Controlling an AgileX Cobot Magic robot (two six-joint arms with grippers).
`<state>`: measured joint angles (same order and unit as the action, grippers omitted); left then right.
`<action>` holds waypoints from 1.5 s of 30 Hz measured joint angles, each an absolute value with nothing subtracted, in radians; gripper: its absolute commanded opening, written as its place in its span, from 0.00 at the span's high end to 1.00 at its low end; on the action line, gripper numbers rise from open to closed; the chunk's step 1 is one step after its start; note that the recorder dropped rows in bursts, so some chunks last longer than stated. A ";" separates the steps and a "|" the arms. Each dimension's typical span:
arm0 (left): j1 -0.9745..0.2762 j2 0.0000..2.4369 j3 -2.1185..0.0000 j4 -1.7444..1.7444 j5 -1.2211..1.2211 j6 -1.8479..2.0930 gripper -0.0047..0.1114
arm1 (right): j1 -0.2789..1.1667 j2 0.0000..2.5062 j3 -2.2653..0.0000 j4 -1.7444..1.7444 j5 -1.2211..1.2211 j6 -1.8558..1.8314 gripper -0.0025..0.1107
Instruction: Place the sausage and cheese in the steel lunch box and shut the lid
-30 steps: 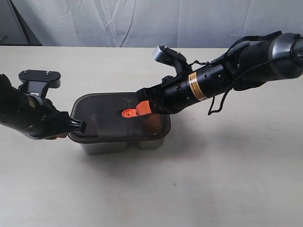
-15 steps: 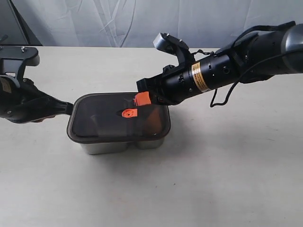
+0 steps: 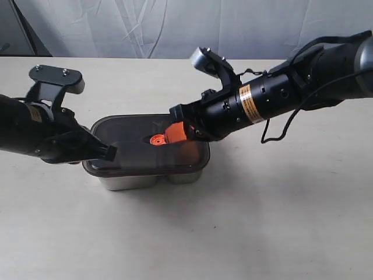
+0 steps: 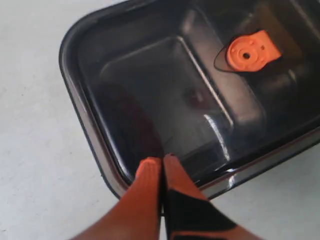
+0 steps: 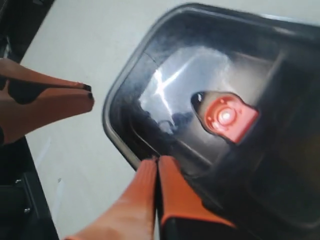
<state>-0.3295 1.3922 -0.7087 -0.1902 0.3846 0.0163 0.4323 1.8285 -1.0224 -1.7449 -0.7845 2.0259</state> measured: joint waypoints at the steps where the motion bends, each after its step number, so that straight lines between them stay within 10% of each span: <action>1: -0.329 1.413 -0.709 -0.190 0.385 0.020 0.96 | 0.434 1.839 -1.010 -1.745 -0.773 2.026 0.98; 45: -0.329 1.607 -0.733 -0.211 0.290 0.026 0.96 | 0.430 1.932 -0.974 -1.662 -0.700 2.022 0.98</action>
<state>-0.3295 1.6069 -0.7333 -0.2107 0.2896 0.0260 0.4303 1.9318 -0.9739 -1.6620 -0.6998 2.0222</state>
